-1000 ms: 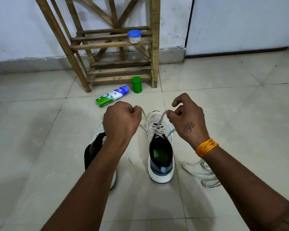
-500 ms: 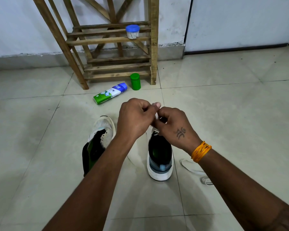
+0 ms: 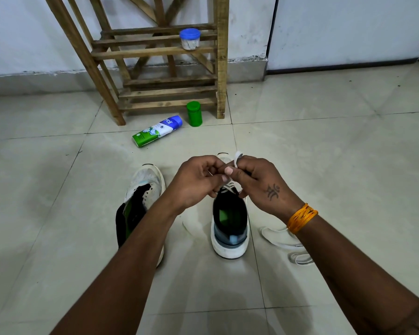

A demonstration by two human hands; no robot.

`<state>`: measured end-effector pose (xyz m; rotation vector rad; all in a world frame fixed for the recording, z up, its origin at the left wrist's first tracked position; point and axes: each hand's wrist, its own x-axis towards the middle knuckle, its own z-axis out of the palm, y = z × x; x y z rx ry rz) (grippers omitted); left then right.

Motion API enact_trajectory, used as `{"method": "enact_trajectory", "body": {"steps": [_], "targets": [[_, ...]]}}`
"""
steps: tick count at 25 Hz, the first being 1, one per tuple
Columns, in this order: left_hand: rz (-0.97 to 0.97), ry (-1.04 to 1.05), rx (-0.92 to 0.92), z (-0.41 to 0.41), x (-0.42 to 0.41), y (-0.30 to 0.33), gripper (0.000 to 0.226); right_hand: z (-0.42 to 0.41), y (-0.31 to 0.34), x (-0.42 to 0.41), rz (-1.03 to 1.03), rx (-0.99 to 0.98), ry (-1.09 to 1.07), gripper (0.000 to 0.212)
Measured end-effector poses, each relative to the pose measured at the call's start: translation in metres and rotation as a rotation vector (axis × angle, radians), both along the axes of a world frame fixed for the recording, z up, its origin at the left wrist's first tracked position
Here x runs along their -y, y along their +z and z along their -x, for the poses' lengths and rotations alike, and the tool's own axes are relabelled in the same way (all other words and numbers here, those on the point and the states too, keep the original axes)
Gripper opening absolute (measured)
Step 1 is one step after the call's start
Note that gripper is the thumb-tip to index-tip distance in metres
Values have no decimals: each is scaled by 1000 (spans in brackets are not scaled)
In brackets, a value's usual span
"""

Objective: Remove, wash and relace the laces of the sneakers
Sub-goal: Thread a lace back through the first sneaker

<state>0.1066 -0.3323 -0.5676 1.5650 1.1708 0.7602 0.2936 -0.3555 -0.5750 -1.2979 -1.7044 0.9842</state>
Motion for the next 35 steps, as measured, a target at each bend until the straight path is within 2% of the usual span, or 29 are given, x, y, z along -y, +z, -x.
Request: {"method": "enact_trajectory", "body": {"steps": [2,5,7,9,11,14,18,22,26,30,32,33,34,35], "targets": [[26,-1,45,-1,1,-1,10,1,1,2,25,-73,11,20],[78,-5,87,-2,1,1,36,-2,1,0,50,-166,5,3],[68,-22,74,-2,-1,1,39,-5,2,-1,55,-171,4,8],[21,-18,30,-5,-3,2,32,-7,4,-3,19,-138,-4,11],[-59,7,-19,-7,-5,3,23,-7,5,-4,-12,-135,-22,13],[-165,71,-100,-9,-9,2,12,-7,4,-5,49,-220,-58,9],[-327,72,-167,-13,-6,3,9,-5,4,-4,121,-316,-173,9],[-558,12,-311,-17,-5,-7,13,-1,5,-7,163,-255,-246,12],[-767,91,-443,-18,5,-14,12,-1,4,-11,322,-294,-292,29],[-935,101,-518,-16,10,-21,10,-5,2,-12,481,-247,-265,30],[-894,84,-520,-14,7,-23,6,-8,-1,-12,473,-194,-294,32],[-805,101,-499,-14,5,-22,5,-8,-3,-11,409,-159,-330,31],[-645,155,-445,-14,3,-21,5,-7,-4,-10,297,-86,-382,28],[-397,231,-349,-15,0,-17,8,-7,-4,-7,167,-9,-439,23]]}}
